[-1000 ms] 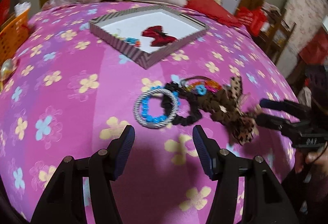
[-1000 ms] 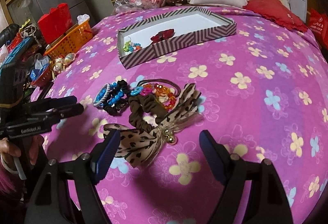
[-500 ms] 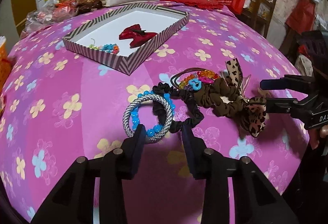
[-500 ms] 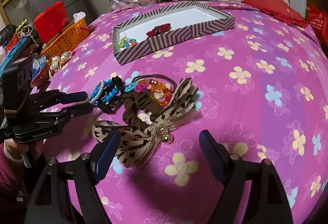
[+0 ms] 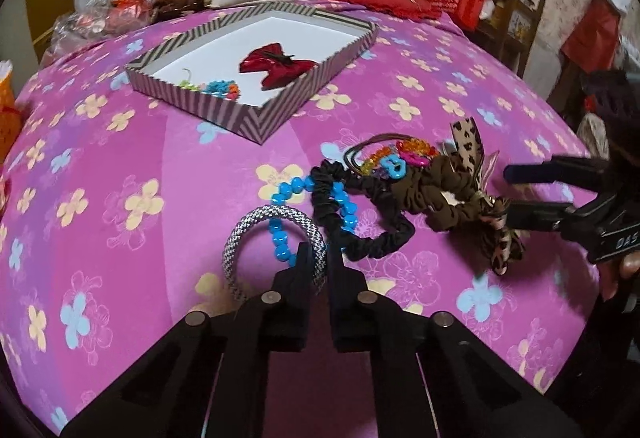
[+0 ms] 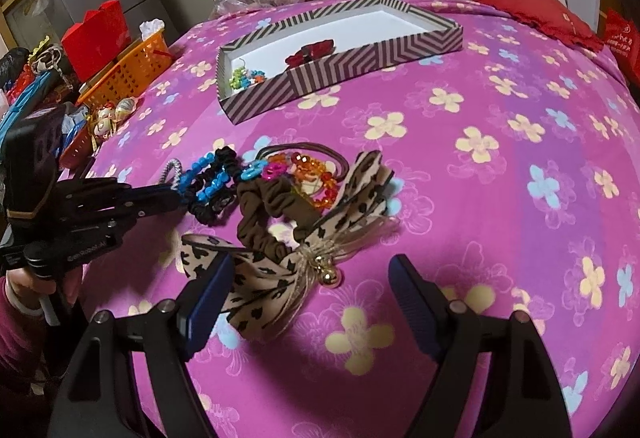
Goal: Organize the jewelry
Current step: 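Grasp the grey braided hair tie with the left tool while the right grasps the leopard-print bow, then carry the grey hair tie and leopard-print bow in both tools over the tray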
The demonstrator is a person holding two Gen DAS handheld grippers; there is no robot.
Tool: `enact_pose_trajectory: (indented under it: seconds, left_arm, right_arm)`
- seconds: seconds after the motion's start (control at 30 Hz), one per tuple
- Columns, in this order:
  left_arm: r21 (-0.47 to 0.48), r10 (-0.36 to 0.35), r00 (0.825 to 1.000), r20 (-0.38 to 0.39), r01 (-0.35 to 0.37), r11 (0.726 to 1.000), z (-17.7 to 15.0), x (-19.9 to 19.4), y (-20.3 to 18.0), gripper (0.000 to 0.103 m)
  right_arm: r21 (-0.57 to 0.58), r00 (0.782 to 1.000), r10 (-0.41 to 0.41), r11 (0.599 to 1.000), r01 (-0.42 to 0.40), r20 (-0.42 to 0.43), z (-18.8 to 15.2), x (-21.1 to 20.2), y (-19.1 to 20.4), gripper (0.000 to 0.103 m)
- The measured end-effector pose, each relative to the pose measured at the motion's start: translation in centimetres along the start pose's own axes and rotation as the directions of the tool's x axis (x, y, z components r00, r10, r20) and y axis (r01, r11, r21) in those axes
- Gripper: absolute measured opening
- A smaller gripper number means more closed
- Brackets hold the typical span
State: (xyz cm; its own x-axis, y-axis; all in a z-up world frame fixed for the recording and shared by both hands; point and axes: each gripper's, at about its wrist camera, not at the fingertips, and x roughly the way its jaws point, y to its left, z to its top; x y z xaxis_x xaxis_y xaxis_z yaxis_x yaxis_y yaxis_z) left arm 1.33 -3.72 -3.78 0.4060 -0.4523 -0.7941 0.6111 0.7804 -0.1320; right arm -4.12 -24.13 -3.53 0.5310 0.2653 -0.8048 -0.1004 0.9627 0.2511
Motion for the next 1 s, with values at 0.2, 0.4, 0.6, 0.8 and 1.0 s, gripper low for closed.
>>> enact_pose_trajectory:
  seconds: [0.2, 0.4, 0.6, 0.8, 1.0]
  left_arm:
    - [-0.039, -0.007, 1.000, 0.030, 0.008, 0.999, -0.1, -1.2, 0.4, 0.001]
    - [-0.056, -0.004, 0.999, 0.041, 0.006, 0.998, 0.0, -1.8, 0.3, 0.001]
    - [-0.070, -0.007, 0.998, 0.064, 0.011, 0.997, 0.3, -2.7, 0.2, 0.001]
    - [-0.085, -0.007, 0.998, 0.070, 0.013, 0.996, 0.5, -3.0, 0.2, 0.001]
    - [-0.095, -0.007, 0.997, 0.081, 0.015, 0.995, 0.7, -3.4, 0.3, 0.001]
  right_arm:
    - [-0.027, 1.000, -0.002, 1.000, 0.001, -0.022, 0.1, 1.9, 0.7, 0.074]
    - [-0.090, 0.999, -0.036, 0.995, 0.036, 0.010, -0.2, 1.9, 1.4, 0.033]
    - [-0.120, 0.998, -0.041, 0.992, 0.047, 0.056, -0.3, -1.0, 1.3, 0.018]
    - [-0.086, 0.995, -0.021, 0.996, 0.030, 0.099, 0.1, -3.2, 0.4, 0.007]
    - [-0.100, 0.987, -0.002, 0.995, 0.018, 0.160, 1.2, -5.4, 0.9, 0.002]
